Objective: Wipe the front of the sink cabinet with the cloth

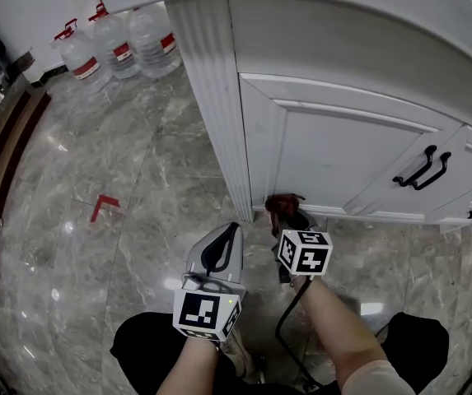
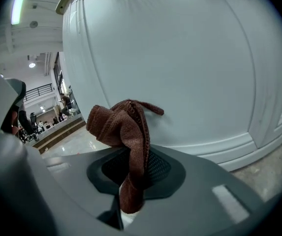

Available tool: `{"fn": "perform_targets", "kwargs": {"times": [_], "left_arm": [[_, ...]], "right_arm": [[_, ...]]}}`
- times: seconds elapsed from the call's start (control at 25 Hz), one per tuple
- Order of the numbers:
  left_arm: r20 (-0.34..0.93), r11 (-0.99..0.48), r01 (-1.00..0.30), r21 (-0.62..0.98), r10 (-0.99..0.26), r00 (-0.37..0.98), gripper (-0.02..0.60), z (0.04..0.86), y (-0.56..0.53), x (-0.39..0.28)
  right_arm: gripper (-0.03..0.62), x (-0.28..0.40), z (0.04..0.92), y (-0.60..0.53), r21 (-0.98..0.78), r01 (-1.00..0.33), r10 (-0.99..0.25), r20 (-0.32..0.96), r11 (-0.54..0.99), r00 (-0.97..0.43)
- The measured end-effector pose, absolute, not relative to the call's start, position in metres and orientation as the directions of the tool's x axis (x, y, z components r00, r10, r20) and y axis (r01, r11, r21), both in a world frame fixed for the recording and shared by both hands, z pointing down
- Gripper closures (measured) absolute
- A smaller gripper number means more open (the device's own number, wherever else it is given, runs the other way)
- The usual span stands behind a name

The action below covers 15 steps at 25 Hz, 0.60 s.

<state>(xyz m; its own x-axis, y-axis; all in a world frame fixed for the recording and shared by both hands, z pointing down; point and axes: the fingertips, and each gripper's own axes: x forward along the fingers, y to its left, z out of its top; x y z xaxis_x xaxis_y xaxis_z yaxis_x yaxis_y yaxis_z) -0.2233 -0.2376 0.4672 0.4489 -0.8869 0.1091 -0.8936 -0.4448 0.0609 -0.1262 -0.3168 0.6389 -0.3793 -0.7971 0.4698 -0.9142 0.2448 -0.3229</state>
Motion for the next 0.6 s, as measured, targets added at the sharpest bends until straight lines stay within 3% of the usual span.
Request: {"fn": "perform_targets", "kwargs": {"times": [0.6], "left_arm": [[0.119,-0.504,-0.861,0.071,-0.852,0.509,0.581,0.473,-0.246,-0.170]], "right_arm": [[0.510,-0.027,0.635,-0.303,-0.256,-0.957,-0.831,0.496,0.137,-0.252]]}}
